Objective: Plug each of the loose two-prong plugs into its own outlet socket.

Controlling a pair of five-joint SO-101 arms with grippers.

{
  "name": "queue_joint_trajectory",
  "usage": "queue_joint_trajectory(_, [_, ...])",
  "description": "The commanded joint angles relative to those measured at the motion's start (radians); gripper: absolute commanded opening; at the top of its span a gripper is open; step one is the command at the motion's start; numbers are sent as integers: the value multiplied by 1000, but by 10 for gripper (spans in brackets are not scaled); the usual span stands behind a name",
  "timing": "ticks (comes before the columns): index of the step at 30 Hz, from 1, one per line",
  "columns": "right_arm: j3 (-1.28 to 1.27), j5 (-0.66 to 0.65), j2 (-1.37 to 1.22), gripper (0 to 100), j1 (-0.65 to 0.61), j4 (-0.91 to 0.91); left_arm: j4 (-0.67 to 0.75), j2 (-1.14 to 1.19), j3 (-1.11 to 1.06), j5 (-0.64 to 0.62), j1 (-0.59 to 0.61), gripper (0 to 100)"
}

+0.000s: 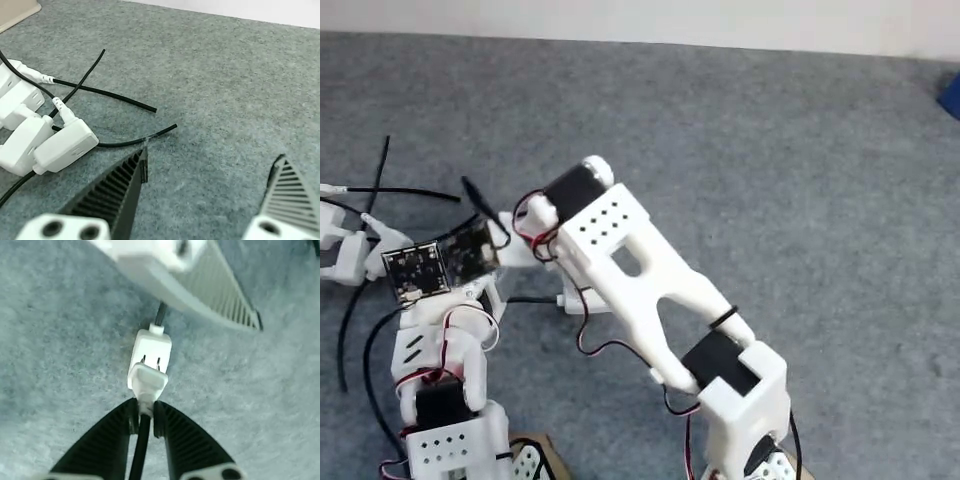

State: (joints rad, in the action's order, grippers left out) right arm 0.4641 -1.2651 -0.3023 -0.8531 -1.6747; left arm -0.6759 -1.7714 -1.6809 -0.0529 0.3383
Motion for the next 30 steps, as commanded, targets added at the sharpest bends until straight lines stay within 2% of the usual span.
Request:
queue_joint_trajectory(1, [50,-60,8,8,-21,-8,-5,-8,-15,-6,4,375])
queue_joint_trajectory(12, [1,-226,5,8,-15,16,-8,-8,-15,-6,2,375])
queue_joint_trajectory(30, [13,-226,-96,8,31,48,-23,-7,-15,-5,-28,376])
